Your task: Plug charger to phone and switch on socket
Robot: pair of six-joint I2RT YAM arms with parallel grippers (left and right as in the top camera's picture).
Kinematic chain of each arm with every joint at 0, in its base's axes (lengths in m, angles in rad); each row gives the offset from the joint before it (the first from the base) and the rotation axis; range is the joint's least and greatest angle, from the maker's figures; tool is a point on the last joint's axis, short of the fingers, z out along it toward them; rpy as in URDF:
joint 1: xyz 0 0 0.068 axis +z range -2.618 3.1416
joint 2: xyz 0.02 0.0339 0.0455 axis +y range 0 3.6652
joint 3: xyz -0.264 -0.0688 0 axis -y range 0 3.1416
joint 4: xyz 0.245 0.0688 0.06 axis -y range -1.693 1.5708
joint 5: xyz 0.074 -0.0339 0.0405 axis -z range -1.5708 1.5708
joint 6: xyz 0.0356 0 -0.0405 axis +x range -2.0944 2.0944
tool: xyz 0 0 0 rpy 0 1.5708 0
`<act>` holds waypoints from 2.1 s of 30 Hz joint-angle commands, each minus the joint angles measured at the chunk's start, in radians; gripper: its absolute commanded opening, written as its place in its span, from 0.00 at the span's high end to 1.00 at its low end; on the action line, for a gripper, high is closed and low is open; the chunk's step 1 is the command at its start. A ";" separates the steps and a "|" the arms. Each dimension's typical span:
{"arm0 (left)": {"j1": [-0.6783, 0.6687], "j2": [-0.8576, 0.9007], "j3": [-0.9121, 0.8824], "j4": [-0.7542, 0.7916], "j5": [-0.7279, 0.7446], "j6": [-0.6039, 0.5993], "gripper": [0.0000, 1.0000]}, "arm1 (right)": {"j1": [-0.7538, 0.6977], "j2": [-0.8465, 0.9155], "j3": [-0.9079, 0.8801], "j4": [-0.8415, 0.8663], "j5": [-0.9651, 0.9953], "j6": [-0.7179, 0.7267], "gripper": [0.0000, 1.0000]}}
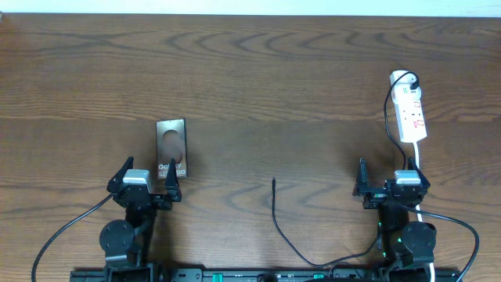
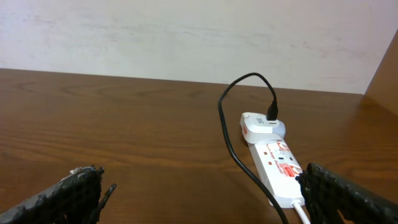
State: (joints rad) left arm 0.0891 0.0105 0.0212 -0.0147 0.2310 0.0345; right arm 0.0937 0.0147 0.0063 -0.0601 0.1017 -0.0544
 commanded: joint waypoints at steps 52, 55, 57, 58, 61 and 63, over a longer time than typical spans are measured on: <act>0.003 1.679 1.369 -0.972 0.101 -0.055 0.69 | -0.008 -0.006 -0.001 -0.004 0.008 0.016 0.01; 0.003 1.690 1.369 -0.967 0.101 -0.055 0.01 | -0.008 -0.006 -0.001 -0.004 0.008 0.016 0.01; 0.003 1.690 1.369 -0.968 0.101 -0.055 0.01 | -0.008 -0.006 -0.001 -0.004 0.008 0.016 0.01; 0.003 1.690 1.369 -0.968 0.098 -0.055 0.01 | -0.008 -0.006 -0.001 -0.004 0.008 0.016 0.01; 0.000 1.692 1.369 -0.968 0.087 -0.054 0.01 | -0.008 -0.006 -0.001 -0.004 0.008 0.016 0.01; -0.011 1.694 1.369 -0.976 0.034 -0.054 0.01 | -0.008 -0.006 -0.001 -0.004 0.008 0.016 0.01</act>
State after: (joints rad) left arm 0.0883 1.6993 1.3762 -0.9836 0.3122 -0.0254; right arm 0.0937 0.0147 0.0067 -0.0608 0.1047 -0.0544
